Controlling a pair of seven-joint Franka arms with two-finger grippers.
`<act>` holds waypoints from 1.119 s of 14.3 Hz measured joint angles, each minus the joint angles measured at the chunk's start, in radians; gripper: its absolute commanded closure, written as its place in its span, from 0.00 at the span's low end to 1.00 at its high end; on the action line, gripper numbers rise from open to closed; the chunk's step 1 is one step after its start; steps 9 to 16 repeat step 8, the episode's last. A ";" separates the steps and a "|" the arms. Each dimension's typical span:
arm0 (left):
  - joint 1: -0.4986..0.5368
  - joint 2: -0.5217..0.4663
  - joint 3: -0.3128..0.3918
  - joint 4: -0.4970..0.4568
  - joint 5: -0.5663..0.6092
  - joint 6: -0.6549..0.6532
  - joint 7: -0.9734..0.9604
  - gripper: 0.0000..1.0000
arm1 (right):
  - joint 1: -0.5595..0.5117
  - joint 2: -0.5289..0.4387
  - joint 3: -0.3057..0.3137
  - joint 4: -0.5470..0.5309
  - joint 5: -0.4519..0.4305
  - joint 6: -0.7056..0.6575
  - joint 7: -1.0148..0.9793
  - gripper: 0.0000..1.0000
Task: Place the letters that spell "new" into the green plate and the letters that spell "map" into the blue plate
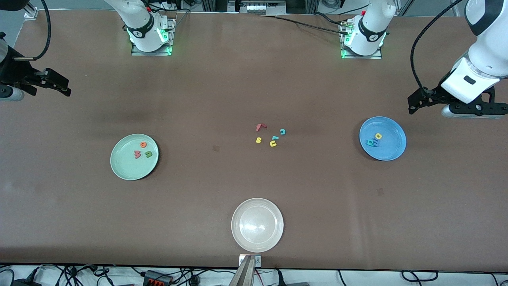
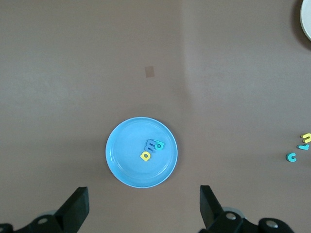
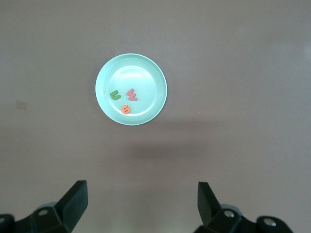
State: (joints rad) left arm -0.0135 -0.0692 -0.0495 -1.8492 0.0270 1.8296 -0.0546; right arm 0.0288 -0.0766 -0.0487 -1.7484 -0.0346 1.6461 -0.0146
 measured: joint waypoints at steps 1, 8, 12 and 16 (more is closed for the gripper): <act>0.000 0.000 0.000 0.000 0.000 0.000 0.000 0.00 | 0.000 0.000 0.002 0.000 0.000 -0.001 0.000 0.00; 0.000 0.000 0.000 0.000 0.000 0.000 0.000 0.00 | 0.000 -0.010 0.004 -0.007 0.000 -0.018 0.000 0.00; 0.000 0.000 0.000 0.000 0.000 0.000 0.000 0.00 | 0.000 -0.010 0.004 -0.007 0.000 -0.018 0.000 0.00; 0.000 0.000 0.000 0.000 0.000 0.000 0.000 0.00 | 0.000 -0.010 0.004 -0.007 0.000 -0.018 0.000 0.00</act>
